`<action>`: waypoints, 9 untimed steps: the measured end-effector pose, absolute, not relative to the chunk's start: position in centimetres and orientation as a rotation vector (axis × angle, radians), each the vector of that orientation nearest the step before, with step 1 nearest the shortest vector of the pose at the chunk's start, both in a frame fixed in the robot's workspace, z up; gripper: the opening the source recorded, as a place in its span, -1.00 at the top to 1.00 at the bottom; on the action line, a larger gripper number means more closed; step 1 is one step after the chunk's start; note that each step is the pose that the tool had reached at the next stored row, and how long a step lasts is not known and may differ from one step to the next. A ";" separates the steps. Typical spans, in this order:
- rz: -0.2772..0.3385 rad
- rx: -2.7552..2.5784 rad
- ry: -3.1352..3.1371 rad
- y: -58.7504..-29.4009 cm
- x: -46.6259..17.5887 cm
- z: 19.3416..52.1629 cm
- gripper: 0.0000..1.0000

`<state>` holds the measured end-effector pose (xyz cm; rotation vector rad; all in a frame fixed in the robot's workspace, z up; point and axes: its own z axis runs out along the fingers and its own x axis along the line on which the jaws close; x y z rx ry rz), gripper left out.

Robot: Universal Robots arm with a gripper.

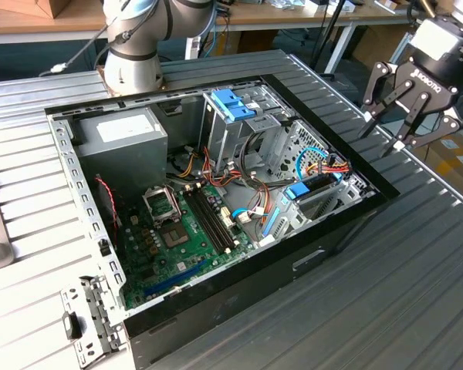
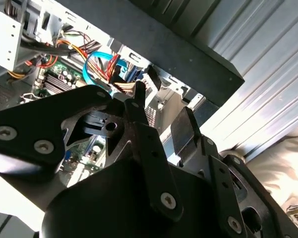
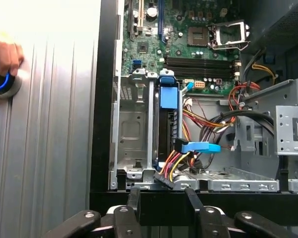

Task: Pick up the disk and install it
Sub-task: 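Insert the first disk wire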

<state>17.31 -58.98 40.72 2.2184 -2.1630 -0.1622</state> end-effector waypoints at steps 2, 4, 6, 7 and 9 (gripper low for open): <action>-0.165 2.220 -2.164 -59.0 16.9 40.7 0.04; -0.165 2.220 -2.164 -59.0 16.9 40.7 0.04; -0.164 2.220 -2.164 -59.0 16.8 40.7 0.04; -0.159 2.223 -2.167 -59.0 16.8 40.7 0.04; -0.134 2.235 -2.178 -59.0 16.8 40.7 0.04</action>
